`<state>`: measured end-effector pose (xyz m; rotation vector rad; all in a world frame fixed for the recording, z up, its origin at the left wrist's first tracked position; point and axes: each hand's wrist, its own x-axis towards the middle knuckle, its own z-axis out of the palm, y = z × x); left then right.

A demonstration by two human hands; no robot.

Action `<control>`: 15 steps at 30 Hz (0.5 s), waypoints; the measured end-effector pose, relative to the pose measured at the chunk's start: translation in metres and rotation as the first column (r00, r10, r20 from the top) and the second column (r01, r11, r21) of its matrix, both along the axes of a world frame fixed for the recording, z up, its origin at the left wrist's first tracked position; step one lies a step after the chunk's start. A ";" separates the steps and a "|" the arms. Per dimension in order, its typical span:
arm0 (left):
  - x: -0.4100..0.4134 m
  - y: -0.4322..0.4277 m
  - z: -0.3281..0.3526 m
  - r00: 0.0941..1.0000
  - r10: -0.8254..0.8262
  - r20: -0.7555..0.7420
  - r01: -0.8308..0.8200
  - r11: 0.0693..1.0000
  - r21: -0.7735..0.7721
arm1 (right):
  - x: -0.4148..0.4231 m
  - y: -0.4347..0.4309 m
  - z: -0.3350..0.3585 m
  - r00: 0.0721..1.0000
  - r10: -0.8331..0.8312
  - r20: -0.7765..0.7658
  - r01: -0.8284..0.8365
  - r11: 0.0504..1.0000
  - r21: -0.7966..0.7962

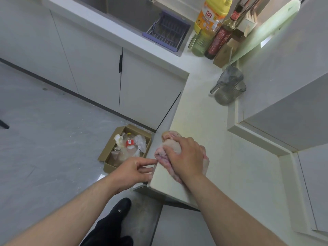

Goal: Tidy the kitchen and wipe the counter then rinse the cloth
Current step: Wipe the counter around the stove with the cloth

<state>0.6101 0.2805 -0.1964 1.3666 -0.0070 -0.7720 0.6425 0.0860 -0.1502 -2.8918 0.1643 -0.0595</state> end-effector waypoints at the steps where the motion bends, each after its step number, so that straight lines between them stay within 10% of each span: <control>1: 0.001 0.000 -0.002 1.000 0.004 -0.003 -0.004 1.000 0.004 | 0.008 -0.002 -0.001 1.000 -0.003 0.009 0.003 1.000 0.006; 15: 0.002 0.000 -0.003 0.997 0.029 -0.070 -0.028 1.000 0.006 | -0.086 -0.004 -0.011 0.988 0.149 0.030 -0.149 0.989 0.016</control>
